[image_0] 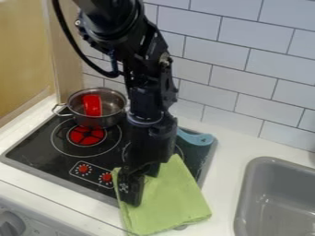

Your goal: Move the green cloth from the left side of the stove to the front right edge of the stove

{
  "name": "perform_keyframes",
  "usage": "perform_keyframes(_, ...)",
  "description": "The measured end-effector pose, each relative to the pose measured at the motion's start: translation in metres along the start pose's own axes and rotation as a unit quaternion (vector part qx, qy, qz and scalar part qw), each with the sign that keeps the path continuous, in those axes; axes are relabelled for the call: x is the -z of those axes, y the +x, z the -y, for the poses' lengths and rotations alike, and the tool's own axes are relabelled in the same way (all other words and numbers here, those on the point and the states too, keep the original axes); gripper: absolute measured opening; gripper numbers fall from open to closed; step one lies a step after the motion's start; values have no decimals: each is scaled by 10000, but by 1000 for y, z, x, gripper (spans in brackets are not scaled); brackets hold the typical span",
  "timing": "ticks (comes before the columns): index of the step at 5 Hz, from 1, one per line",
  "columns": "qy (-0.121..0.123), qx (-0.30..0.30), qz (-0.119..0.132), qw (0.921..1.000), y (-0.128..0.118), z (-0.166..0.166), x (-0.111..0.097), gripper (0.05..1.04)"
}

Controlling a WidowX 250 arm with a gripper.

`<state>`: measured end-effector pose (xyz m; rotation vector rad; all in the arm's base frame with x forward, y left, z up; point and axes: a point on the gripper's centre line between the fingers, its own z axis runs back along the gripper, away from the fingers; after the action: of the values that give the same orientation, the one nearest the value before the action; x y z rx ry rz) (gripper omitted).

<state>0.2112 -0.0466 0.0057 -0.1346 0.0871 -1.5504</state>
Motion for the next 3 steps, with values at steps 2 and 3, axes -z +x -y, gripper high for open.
perform_keyframes(2,79,-377,469,9982,-12,-21,-25,999)
perform_keyframes(3,409,-432,748,9954,-15,-22,-54,999)
